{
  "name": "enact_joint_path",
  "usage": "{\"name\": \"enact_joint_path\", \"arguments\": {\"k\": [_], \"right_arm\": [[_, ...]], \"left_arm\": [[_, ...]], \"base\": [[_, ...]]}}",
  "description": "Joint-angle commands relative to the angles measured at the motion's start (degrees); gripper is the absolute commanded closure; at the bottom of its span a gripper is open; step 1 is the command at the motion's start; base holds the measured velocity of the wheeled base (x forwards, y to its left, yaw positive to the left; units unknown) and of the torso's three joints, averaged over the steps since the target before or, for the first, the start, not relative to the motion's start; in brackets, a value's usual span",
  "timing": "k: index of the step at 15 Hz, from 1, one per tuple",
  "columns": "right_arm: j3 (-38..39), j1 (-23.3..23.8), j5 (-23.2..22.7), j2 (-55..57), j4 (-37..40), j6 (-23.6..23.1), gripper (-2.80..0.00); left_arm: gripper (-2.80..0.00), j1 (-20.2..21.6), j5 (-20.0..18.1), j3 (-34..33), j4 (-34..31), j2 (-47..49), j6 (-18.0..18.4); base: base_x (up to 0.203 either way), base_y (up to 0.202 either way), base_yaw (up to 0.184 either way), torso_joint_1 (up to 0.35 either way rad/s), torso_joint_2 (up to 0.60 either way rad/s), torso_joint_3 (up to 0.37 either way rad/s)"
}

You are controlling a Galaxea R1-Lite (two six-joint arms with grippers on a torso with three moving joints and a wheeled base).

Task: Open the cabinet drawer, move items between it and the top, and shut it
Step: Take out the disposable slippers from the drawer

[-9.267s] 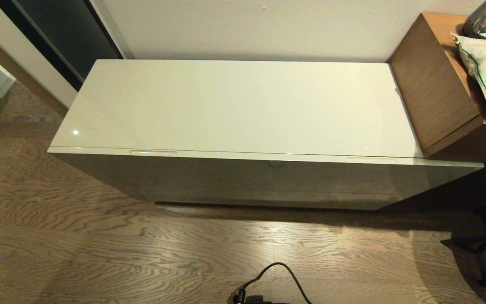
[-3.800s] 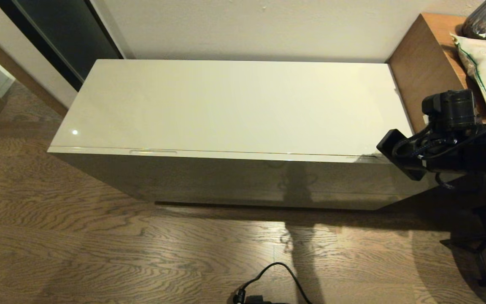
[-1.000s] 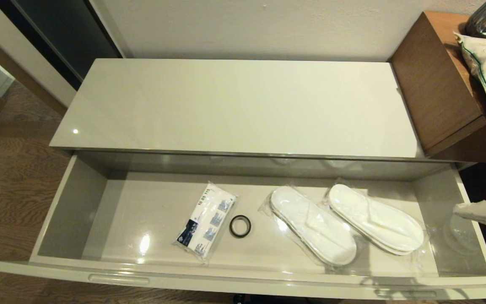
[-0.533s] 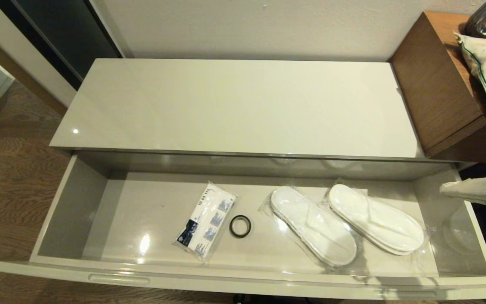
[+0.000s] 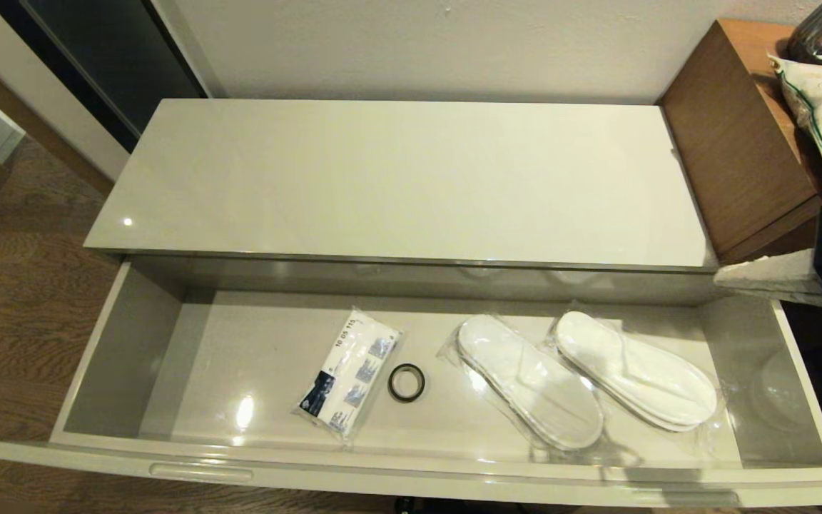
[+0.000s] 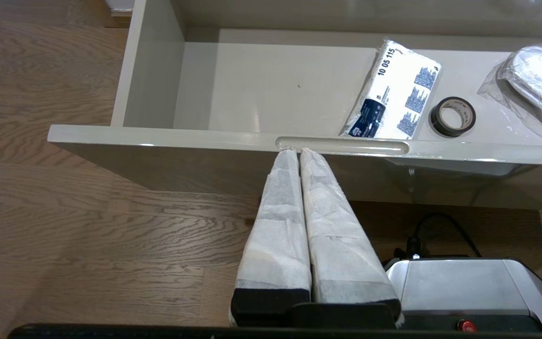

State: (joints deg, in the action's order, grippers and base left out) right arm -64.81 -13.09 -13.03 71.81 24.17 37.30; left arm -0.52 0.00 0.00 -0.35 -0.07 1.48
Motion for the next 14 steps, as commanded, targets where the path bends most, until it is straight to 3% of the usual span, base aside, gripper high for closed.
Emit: {"name": "enact_joint_path", "arguments": {"k": [1, 4, 6, 8, 11, 14], "right_arm": [[-2.20, -0.22, -0.14, 1.34, 0.41, -0.75, 0.00], [0.14, -0.13, -0.33, 5.56, -0.16, -12.24, 0.00], [1.36, -0.48, -0.62, 13.47, -10.86, -16.51, 0.00], [-2.51, -2.53, -1.28, 19.75, -17.54, -21.46, 0.00], [-8.51, -11.72, -1.55, 22.80, -8.40, -24.41, 0.00], [-7.63, -23.09, 4.97, 21.37, 0.40, -25.19, 0.00]], "left_arm": [[0.00, 0.00, 0.00, 0.00, 0.00, 0.07, -0.07], [0.00, 0.00, 0.00, 0.00, 0.00, 0.07, -0.07], [0.00, 0.00, 0.00, 0.00, 0.00, 0.07, 0.01], [0.00, 0.07, 0.00, 0.00, 0.00, 0.07, 0.02], [0.00, 0.00, 0.00, 0.00, 0.00, 0.07, 0.01], [0.00, 0.06, 0.00, 0.00, 0.00, 0.07, -0.02]], "base": [[0.000, 0.000, 0.000, 0.000, 0.00, 0.000], [0.000, 0.000, 0.000, 0.000, 0.00, 0.000], [0.000, 0.000, 0.000, 0.000, 0.00, 0.000], [0.000, 0.000, 0.000, 0.000, 0.00, 0.000], [0.000, 0.000, 0.000, 0.000, 0.00, 0.000], [0.000, 0.000, 0.000, 0.000, 0.00, 0.000]]}}
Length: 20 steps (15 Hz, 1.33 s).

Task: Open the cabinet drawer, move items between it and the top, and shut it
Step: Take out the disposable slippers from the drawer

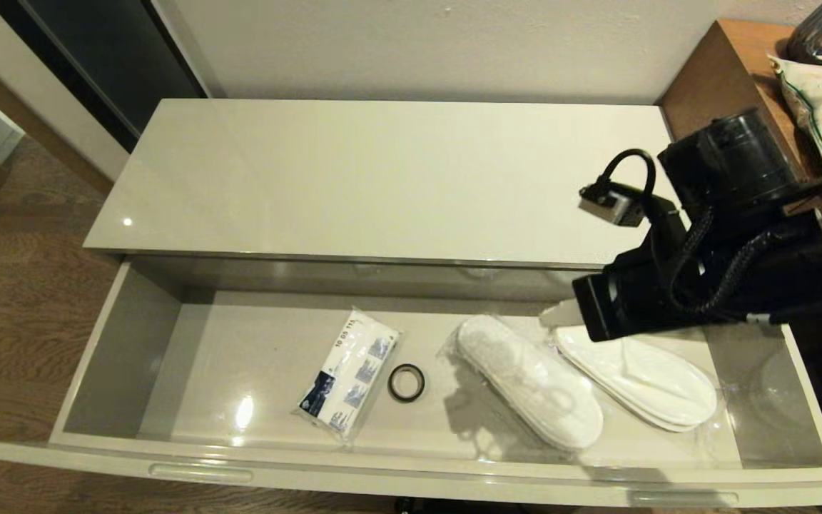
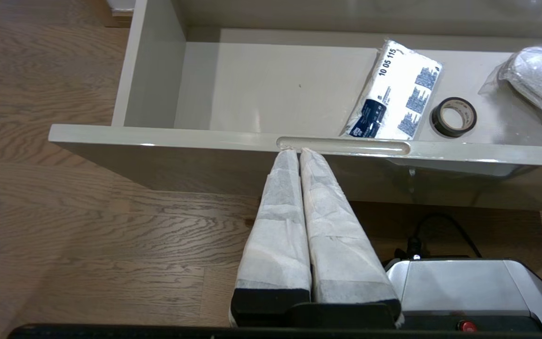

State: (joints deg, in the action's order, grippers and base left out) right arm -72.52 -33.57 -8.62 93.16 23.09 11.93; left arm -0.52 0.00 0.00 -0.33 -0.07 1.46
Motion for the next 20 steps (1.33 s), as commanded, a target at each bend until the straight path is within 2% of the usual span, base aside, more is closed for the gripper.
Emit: {"name": "enact_joint_path", "arguments": {"k": [1, 3, 7, 12, 16, 20], "right_arm": [[1.91, -4.51, 2.21, -0.45, 4.16, -0.29, 0.00], [5.27, -8.09, 3.87, -0.93, 5.17, -1.82, 0.00], [5.92, -9.71, 8.48, 3.88, 5.24, -5.26, 0.00], [6.79, -13.87, 12.10, 2.10, 9.52, -5.25, 0.00], [9.10, -13.01, 14.67, 0.58, 10.90, -8.77, 0.00], [10.89, -8.28, 17.95, 1.94, 10.65, -8.53, 0.00]], "left_arm": [[0.00, -0.01, 0.00, 0.00, -0.02, 0.07, 0.03], [0.00, -0.01, 0.00, 0.00, -0.02, 0.07, 0.03], [0.00, -0.01, 0.00, 0.00, -0.02, 0.07, 0.03], [0.00, -0.01, 0.09, 0.00, 0.07, 0.07, -0.32], [0.00, -0.01, 0.09, 0.00, 0.07, 0.07, -0.32], [0.00, -0.01, 0.09, 0.00, 0.07, 0.07, -0.32]], "base": [[0.000, 0.000, 0.000, 0.000, 0.00, 0.000], [0.000, 0.000, 0.000, 0.000, 0.00, 0.000], [0.000, 0.000, 0.000, 0.000, 0.00, 0.000], [0.000, 0.000, 0.000, 0.000, 0.00, 0.000], [0.000, 0.000, 0.000, 0.000, 0.00, 0.000], [0.000, 0.000, 0.000, 0.000, 0.00, 0.000]]}}
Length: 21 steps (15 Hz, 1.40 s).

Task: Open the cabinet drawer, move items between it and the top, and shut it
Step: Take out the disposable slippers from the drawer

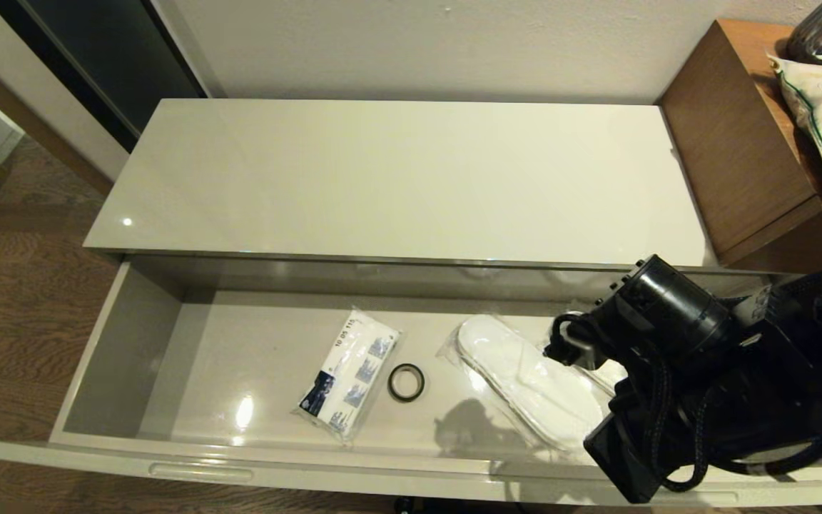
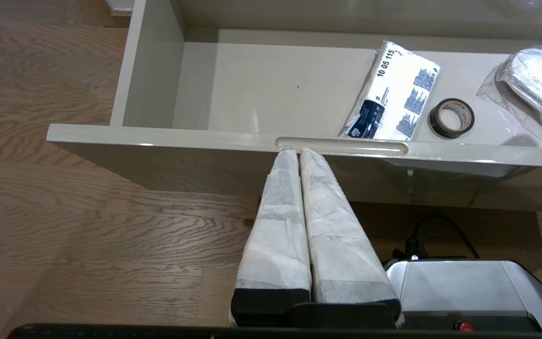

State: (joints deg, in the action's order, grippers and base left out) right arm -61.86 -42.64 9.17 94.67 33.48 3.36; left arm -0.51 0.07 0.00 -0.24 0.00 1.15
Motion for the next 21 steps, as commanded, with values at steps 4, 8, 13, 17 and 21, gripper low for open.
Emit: {"name": "enact_joint_path", "arguments": {"k": [4, 8, 13, 17, 21], "right_arm": [[0.05, 6.85, 5.56, 6.20, -6.55, 0.09, 0.00], [0.21, 7.38, 7.74, 7.45, -11.28, -2.53, 0.00], [5.38, 7.42, 9.49, 8.99, -27.42, -11.37, -2.80], [10.48, 7.31, 13.55, 13.97, -36.79, -12.48, -2.80], [13.05, 7.32, 17.02, 22.69, -48.98, -12.07, -2.80]], "left_arm": [[0.00, -0.02, 0.01, 0.00, -0.02, 0.00, 0.00], [0.00, -0.02, 0.01, 0.00, -0.02, 0.00, 0.00], [0.00, 0.04, 0.01, 0.00, -0.02, 0.00, 0.00], [0.00, -0.02, 0.01, 0.00, -0.02, 0.00, 0.00], [0.00, -0.01, 0.01, 0.00, -0.02, 0.00, 0.00]], "base": [[0.000, 0.000, 0.000, 0.000, 0.00, 0.000], [0.000, 0.000, 0.000, 0.000, 0.00, 0.000], [0.000, 0.000, 0.000, 0.000, 0.00, 0.000], [0.000, 0.000, 0.000, 0.000, 0.00, 0.000], [0.000, 0.000, 0.000, 0.000, 0.00, 0.000]]}}
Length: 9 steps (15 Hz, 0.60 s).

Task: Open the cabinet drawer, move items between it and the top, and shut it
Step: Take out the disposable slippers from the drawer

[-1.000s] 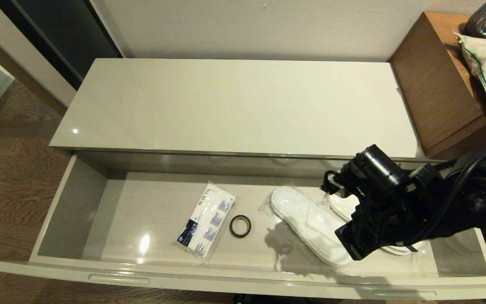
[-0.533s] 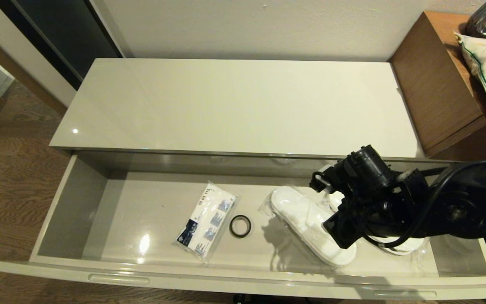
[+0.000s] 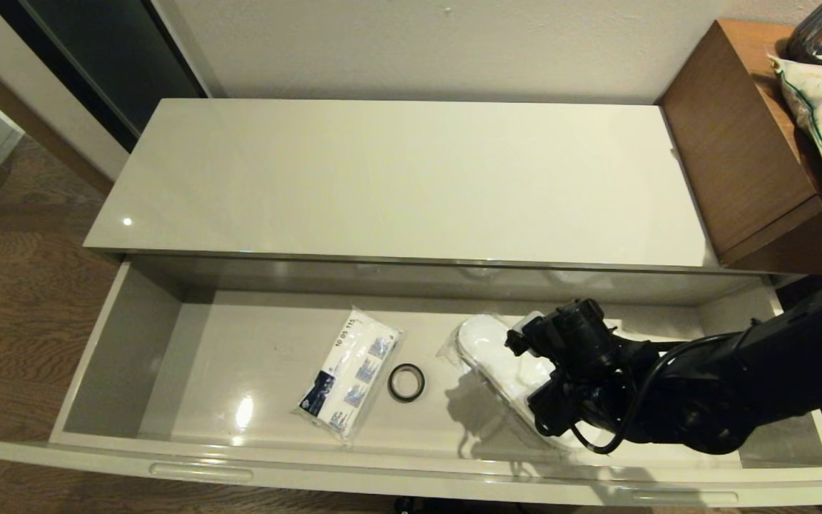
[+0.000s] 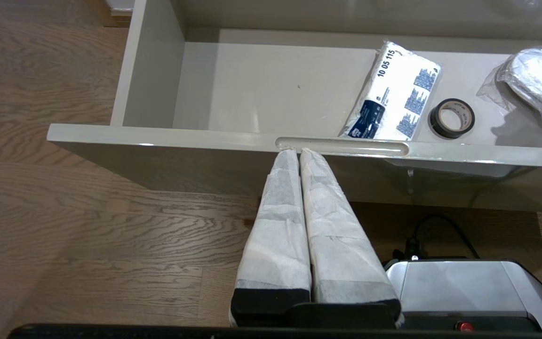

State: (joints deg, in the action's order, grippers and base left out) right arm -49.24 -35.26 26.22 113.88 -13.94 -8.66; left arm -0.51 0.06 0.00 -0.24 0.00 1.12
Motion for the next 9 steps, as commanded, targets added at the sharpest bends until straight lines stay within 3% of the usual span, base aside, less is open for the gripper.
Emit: {"name": "enact_joint_path", "arguments": {"k": [1, 4, 9], "right_arm": [[0.48, -0.16, 1.12, 6.16, -5.31, -0.16, -2.80], [-2.00, -0.34, 6.12, 14.32, -17.39, -1.02, -2.80], [-9.78, 0.84, 6.47, 20.47, -20.12, -2.11, -2.80]], "left_arm": [[0.00, 0.05, 0.03, 0.00, -0.02, 0.00, 0.02], [0.00, -0.02, 0.03, 0.00, -0.11, 0.00, 0.02], [0.00, -0.02, 0.03, 0.00, -0.02, 0.00, 0.02]], "base": [[0.000, 0.000, 0.000, 0.000, 0.00, 0.000], [0.000, 0.000, 0.000, 0.000, 0.00, 0.000], [0.000, 0.000, 0.000, 0.000, 0.00, 0.000]]}}
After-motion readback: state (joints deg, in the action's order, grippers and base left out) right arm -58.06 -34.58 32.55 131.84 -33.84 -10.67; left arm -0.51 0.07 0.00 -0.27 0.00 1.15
